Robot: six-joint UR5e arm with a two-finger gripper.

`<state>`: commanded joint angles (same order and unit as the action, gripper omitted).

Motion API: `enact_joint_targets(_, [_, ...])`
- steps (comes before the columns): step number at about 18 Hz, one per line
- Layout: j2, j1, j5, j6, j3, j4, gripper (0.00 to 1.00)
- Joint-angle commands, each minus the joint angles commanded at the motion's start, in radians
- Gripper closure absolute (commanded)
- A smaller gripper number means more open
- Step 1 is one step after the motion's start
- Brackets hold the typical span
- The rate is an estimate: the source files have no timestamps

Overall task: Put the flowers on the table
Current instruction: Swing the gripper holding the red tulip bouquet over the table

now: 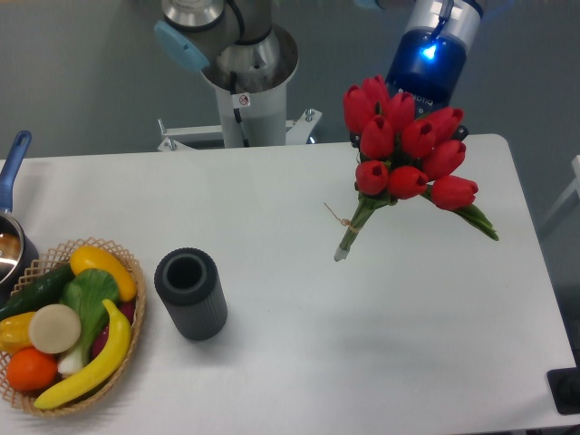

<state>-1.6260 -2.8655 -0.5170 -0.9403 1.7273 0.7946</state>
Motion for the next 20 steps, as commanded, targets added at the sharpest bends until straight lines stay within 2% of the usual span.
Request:
enact_joint_targets(3, [0.0, 0.0, -0.002, 0.005, -0.008, 0.003, 0.56])
enact_joint_targets(6, [0.018, -0.011, -0.015, 0.005, 0.011, 0.003, 0.56])
enact_joint_targets(9, [0.054, -0.011, -0.116, 0.009, 0.021, 0.006, 0.56])
enact_joint_targets(12, [0.089, -0.008, -0.159, 0.018, 0.025, 0.014, 0.56])
enact_joint_targets(15, [0.12, -0.006, -0.242, 0.018, 0.031, 0.052, 0.56])
enact_joint_targets(20, [0.144, 0.006, -0.389, 0.018, 0.047, 0.069, 0.56])
